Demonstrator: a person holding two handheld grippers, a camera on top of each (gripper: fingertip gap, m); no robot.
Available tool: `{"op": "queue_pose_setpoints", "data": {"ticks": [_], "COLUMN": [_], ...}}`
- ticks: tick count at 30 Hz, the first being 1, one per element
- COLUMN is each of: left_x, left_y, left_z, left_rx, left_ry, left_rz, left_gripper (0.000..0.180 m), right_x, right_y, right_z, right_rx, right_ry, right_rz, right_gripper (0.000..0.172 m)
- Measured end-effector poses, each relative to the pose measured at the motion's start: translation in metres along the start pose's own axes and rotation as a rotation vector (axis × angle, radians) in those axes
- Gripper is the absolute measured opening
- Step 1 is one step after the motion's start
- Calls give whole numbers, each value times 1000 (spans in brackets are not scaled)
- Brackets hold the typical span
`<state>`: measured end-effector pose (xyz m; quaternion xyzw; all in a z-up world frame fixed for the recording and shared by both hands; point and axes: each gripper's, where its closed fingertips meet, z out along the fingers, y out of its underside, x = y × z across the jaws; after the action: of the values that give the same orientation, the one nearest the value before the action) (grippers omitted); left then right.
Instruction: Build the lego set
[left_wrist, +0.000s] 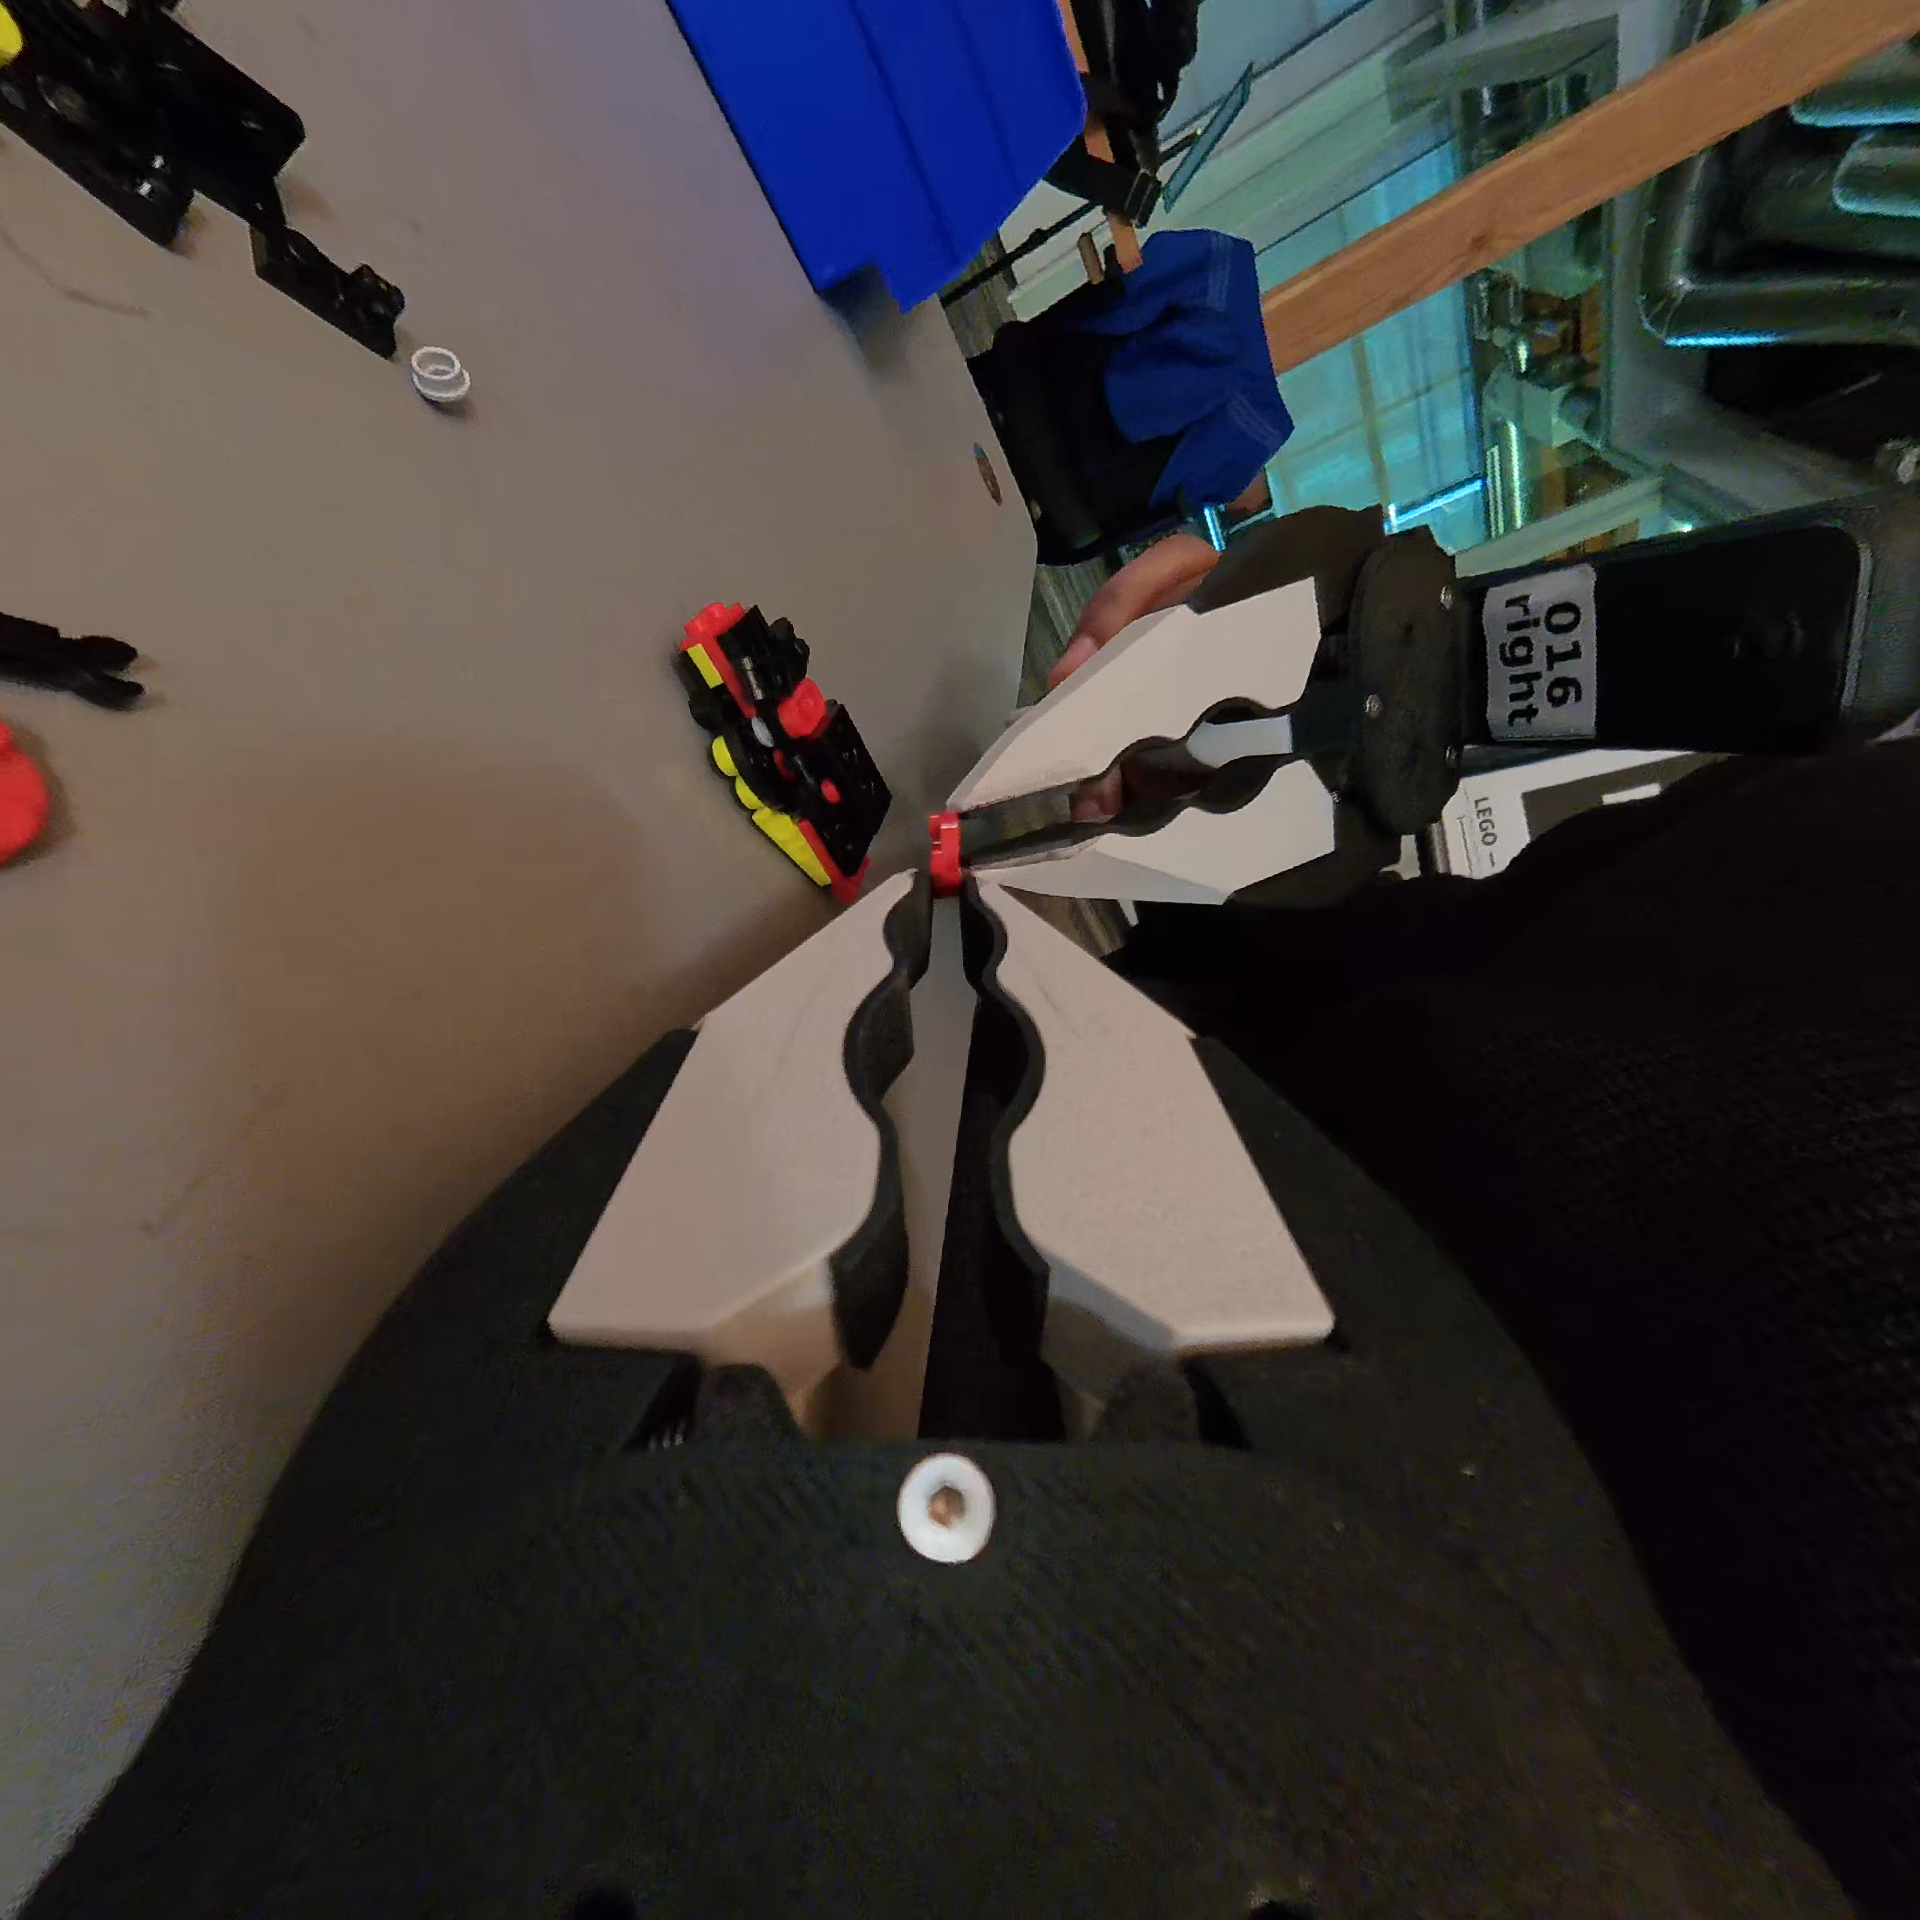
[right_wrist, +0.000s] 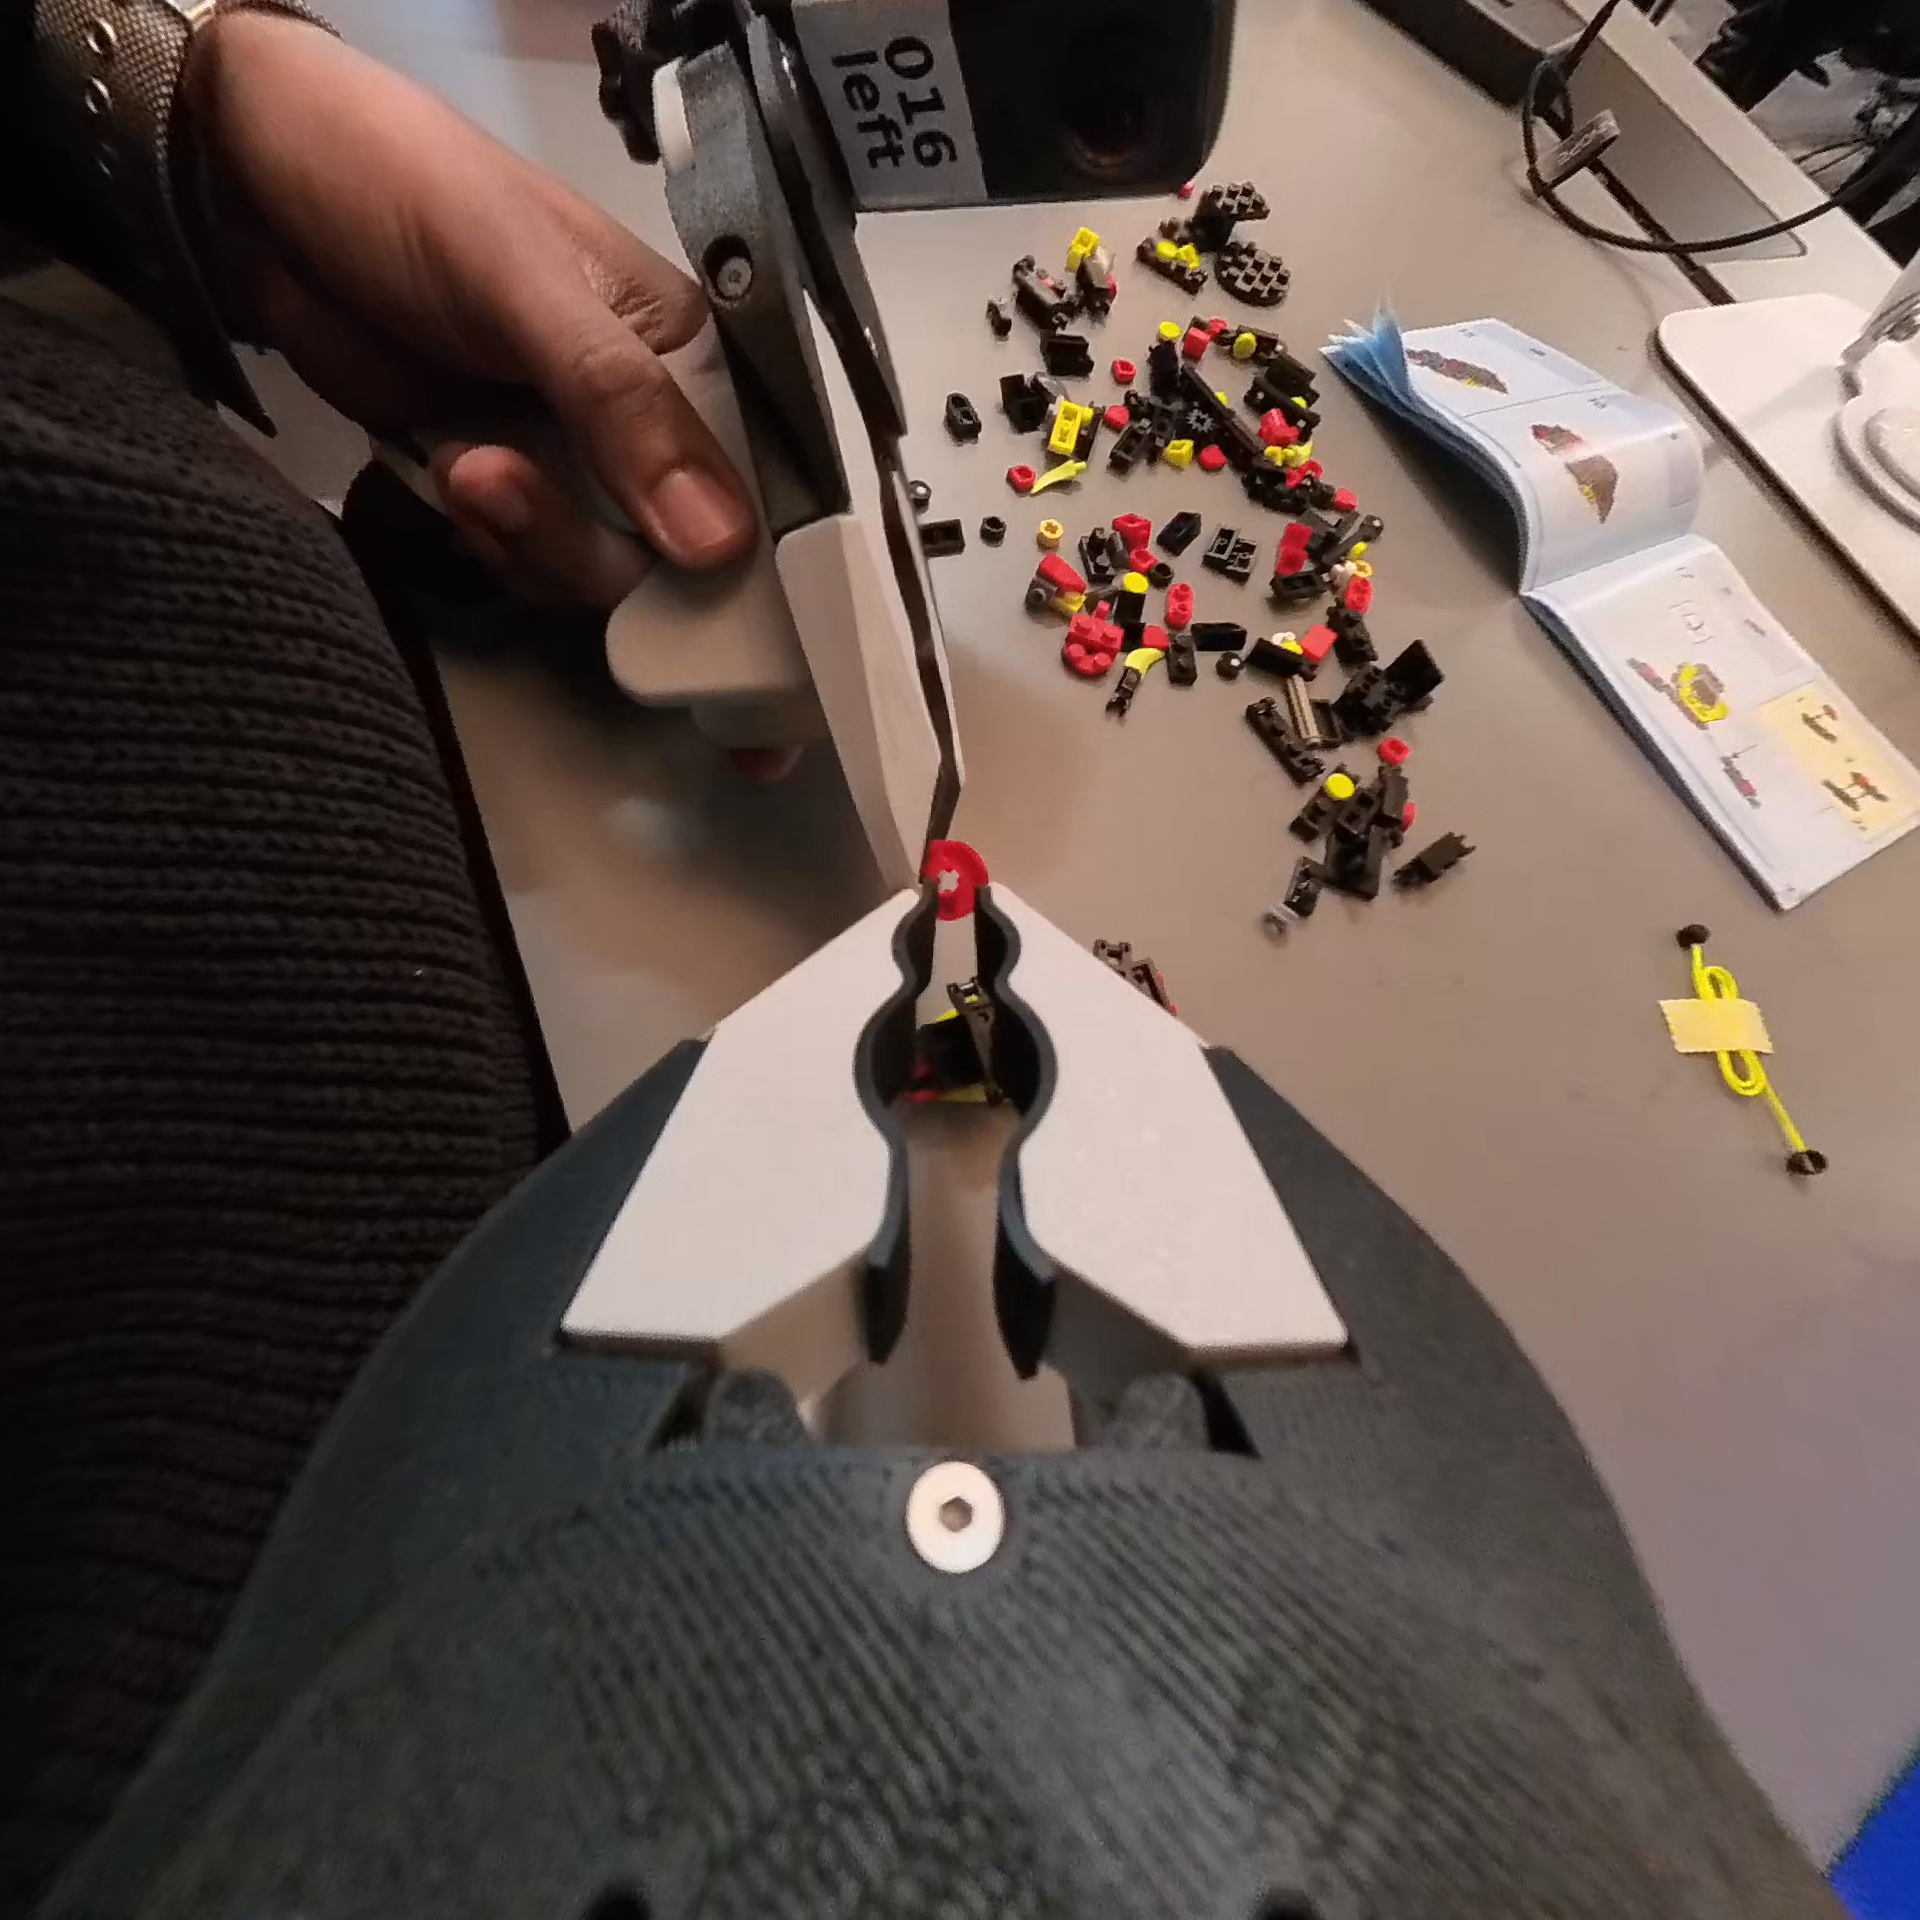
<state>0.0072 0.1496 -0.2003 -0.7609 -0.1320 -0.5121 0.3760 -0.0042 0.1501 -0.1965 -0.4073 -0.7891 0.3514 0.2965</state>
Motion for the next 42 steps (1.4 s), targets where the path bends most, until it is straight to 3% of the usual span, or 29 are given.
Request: {"op": "queue_pose_setpoints", "data": {"ticks": [11, 19, 35, 42], "left_x": [0, -3, 7, -1], "left_y": [-2, 10, 13, 8], "left_z": [-1, 2, 1, -1], "left_rx": [20, -67, -99, -56], "left_ry": [20, -11, 34, 22], "left_rz": [-39, -23, 4, -81], "left_gripper": [2, 2, 1, 1], "right_x": [-2, -12, -22, -15], "right_y": [1, 4, -1, 1], "right_z": [0, 4, -3, -1], "right_rx": [-2, -32, 6, -15], "right_ry": [-20, -40, -113, -56], "right_rz": [18, -72, -66, -101], "right_gripper": [14, 19, 9, 10]}}
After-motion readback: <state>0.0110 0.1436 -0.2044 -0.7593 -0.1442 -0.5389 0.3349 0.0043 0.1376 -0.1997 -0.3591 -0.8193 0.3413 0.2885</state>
